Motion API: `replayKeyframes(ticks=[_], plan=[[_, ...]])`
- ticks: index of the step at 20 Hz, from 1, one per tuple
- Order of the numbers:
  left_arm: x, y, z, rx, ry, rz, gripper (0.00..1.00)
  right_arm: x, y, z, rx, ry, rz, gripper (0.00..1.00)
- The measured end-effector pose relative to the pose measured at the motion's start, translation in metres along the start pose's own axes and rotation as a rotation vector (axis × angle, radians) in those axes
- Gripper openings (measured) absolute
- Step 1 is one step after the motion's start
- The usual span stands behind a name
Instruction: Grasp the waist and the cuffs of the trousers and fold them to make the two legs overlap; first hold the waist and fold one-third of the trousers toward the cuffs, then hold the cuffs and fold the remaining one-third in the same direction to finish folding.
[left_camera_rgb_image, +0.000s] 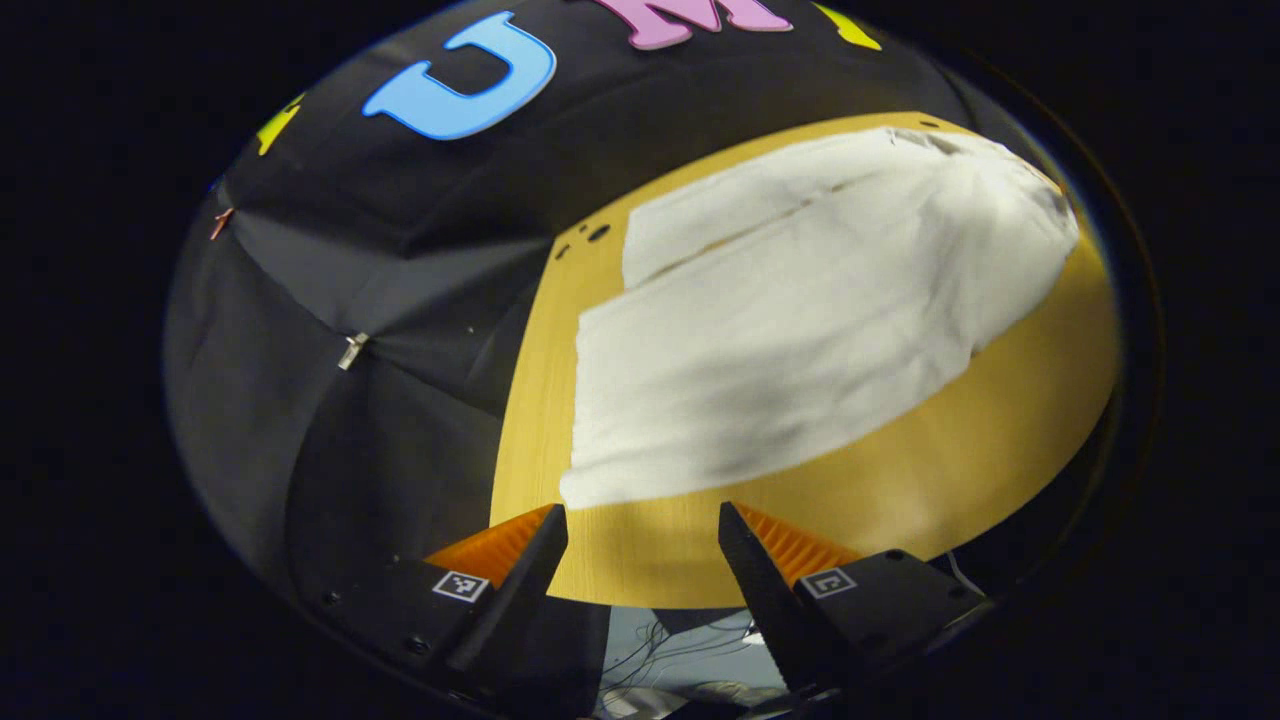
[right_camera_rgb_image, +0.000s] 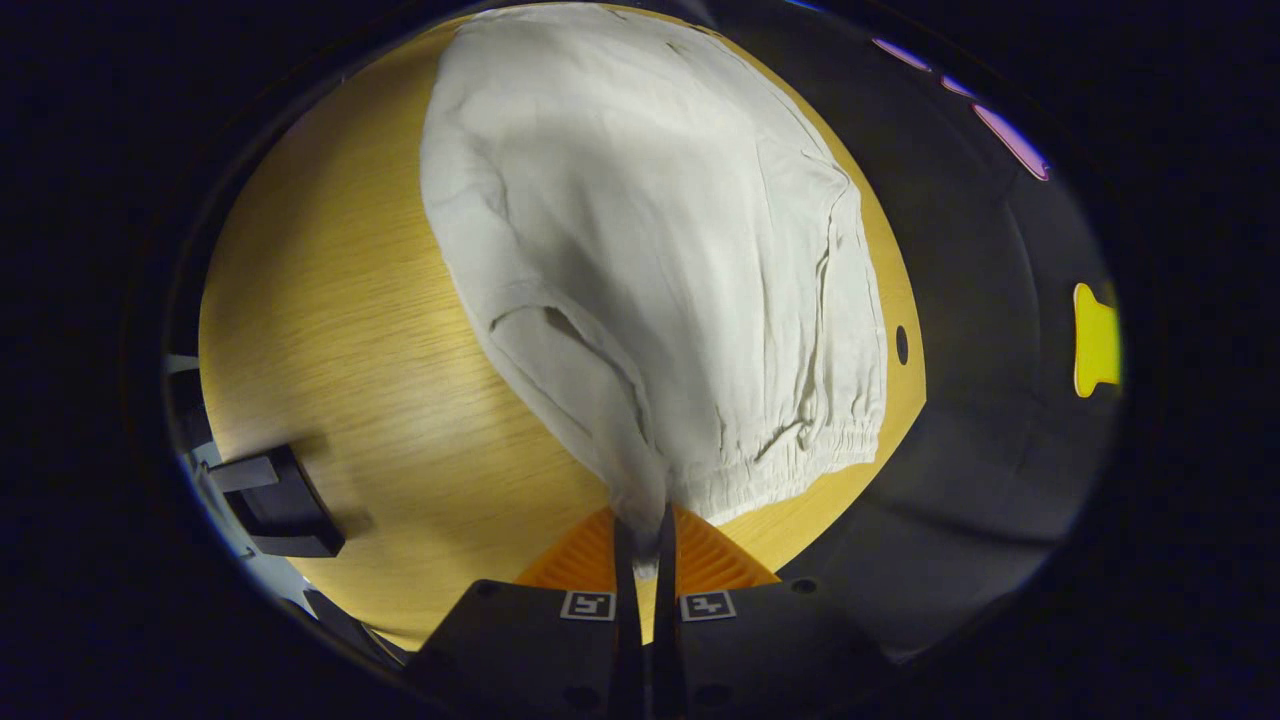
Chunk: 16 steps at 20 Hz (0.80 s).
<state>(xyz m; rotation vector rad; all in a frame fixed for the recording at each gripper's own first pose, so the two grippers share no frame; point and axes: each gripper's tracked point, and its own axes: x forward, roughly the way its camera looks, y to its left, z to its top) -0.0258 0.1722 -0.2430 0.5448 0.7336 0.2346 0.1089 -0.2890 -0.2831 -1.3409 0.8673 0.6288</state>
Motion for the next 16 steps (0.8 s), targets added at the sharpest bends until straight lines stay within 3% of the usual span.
replayKeyframes(ticks=[7, 13, 16], plan=[[0.049, 0.054, -0.028, 0.279, 0.042, 0.046, 0.96, 0.000, 0.000, 0.001, -0.037, 0.021, -0.032, 0.08], [0.089, 0.070, -0.020, 0.482, 0.046, -0.033, 0.96, 0.000, 0.000, 0.000, -0.030, 0.032, -0.032, 0.08], [0.104, 0.070, -0.004, 0.594, 0.032, -0.092, 0.91, -0.001, 0.000, 0.001, -0.038, 0.036, -0.039, 0.08]])
